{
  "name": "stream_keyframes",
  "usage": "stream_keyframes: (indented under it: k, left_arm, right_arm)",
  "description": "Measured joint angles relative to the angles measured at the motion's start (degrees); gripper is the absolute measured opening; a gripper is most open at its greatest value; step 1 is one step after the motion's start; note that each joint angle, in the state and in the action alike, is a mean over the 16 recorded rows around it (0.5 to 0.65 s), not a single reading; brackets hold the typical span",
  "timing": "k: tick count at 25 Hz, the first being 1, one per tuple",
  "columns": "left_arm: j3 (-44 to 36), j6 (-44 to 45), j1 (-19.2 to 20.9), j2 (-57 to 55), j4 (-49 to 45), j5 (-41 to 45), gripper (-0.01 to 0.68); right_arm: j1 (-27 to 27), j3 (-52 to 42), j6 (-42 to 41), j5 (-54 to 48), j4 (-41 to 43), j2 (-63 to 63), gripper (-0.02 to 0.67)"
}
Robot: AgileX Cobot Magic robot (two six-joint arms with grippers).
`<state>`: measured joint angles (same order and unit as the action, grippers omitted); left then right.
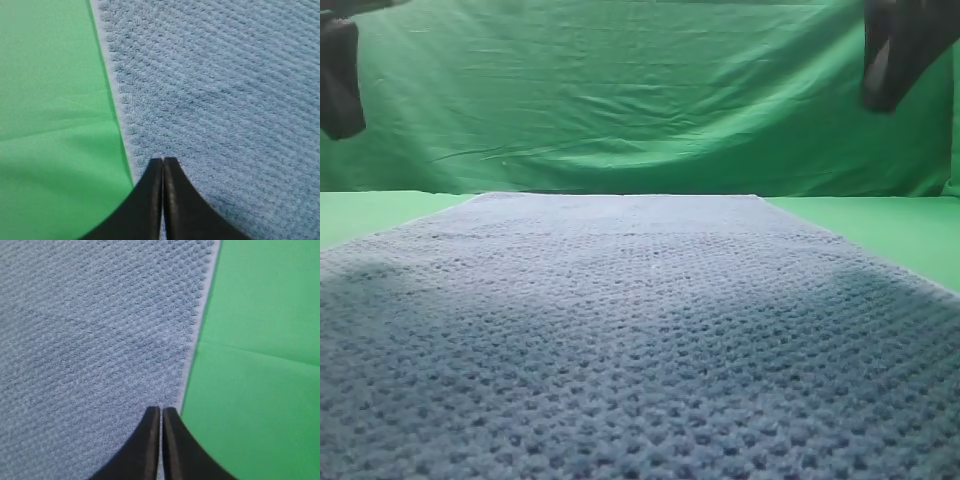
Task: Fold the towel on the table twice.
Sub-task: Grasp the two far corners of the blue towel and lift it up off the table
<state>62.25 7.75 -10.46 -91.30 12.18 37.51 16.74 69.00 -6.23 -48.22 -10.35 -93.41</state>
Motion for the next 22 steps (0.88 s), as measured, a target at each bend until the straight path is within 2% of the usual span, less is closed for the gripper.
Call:
stream_keyframes:
  k: [8, 12, 15, 17, 22]
  left_arm:
    - [4.02, -3.6, -0.02, -8.46, -4.64, -0.08, 0.0]
    - [5.55, -5.07, -0.03, -11.16, -6.12, -0.2, 0.003]
    - [6.44, -6.36, -0.04, -12.61, -6.99, -0.33, 0.028]
    - [6.9, -7.1, -0.04, -13.28, -7.35, -0.43, 0.074]
    - [7.4, -8.64, -0.04, -13.99, -7.35, -0.78, 0.265]
  right_arm:
    - [0.85, 5.22, 2.55, 0.39, 2.09, -10.1, 0.0]
    - [0.85, 6.98, 2.74, 0.57, 2.66, -12.95, 0.032]
    - [0.85, 7.9, 2.32, 0.73, 2.99, -14.16, 0.106]
    - [0.85, 8.3, 1.87, 0.84, 3.2, -14.62, 0.178]
    - [0.85, 8.67, 0.6, 1.19, 3.51, -15.45, 0.38]
